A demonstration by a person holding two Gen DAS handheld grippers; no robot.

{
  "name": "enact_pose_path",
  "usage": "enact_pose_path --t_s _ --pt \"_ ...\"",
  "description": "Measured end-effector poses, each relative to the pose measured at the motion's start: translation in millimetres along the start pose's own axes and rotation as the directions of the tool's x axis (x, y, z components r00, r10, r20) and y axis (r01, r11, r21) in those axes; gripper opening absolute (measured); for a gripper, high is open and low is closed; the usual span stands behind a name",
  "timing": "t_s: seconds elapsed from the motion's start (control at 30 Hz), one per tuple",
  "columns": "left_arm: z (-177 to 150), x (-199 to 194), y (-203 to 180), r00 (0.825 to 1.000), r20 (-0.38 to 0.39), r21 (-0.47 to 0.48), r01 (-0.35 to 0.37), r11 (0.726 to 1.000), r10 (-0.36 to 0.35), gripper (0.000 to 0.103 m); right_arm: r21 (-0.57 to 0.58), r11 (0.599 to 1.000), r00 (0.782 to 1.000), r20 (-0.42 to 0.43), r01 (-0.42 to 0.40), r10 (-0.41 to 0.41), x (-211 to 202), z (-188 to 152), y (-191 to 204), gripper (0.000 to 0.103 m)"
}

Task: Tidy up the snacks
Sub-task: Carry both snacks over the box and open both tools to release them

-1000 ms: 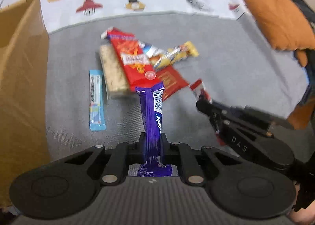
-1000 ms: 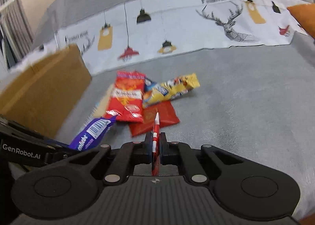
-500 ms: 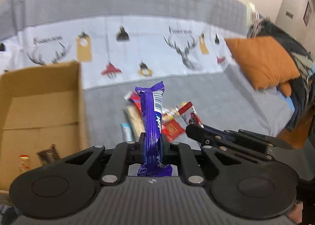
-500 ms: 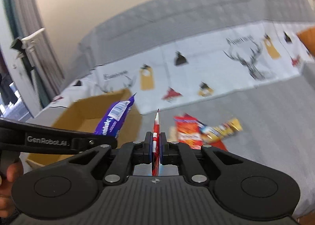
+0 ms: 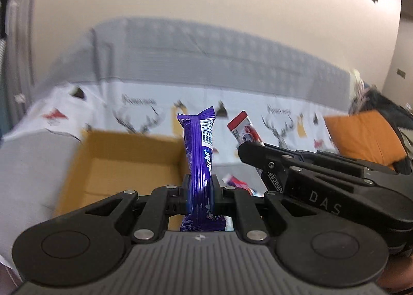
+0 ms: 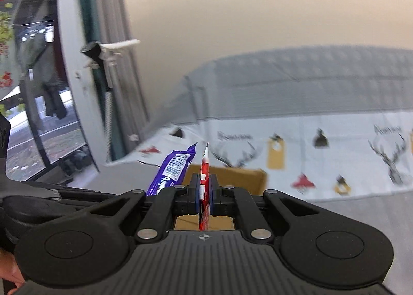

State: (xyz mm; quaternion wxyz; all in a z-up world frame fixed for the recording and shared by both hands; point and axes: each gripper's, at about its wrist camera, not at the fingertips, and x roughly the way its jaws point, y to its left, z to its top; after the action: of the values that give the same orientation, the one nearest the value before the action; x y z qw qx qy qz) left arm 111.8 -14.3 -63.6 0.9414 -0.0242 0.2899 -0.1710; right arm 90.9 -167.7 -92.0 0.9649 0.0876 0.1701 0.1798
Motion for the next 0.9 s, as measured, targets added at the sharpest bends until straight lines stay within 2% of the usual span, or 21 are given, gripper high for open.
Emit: enact_pose_path --t_s 0.17,0.27,0.43,0.57,0.83,0.9 --pt "17.6 -42.0 31.6 0.994 0.104 -0.018 -0.045 0.999 0.047 0.013 -0.082 0.994 0.996 0.041 -0.072 0.075 -2.5 25.7 47.1 0.007" --pt "16.8 -42.4 47.7 0.991 0.109 -0.038 -0.072 0.997 0.076 0.013 -0.124 0.988 0.995 0.031 -0.093 0.098 8.6 26.8 62.0 0.007" --pt "-6.2 -7.7 71.1 0.992 0.013 -0.063 -0.122 0.991 0.123 0.013 -0.130 0.986 0.994 -0.056 -0.101 0.094 42.3 5.6 58.5 0.007" --pt "-30.2 30.2 88.9 0.985 -0.086 -0.070 -0.155 0.985 0.149 0.013 -0.079 0.993 0.988 -0.137 -0.085 0.074 72.4 -21.0 38.2 0.007" --pt "-63.7 103.6 110.5 0.956 -0.223 -0.052 -0.205 0.977 0.189 0.013 0.013 0.998 0.959 -0.278 -0.058 0.059 130.7 -74.2 2.3 0.007" --pt "-72.6 121.9 118.2 0.942 -0.260 -0.049 -0.233 0.971 0.213 0.013 0.026 0.998 0.949 -0.310 -0.059 0.064 143.2 -85.3 -4.6 0.007"
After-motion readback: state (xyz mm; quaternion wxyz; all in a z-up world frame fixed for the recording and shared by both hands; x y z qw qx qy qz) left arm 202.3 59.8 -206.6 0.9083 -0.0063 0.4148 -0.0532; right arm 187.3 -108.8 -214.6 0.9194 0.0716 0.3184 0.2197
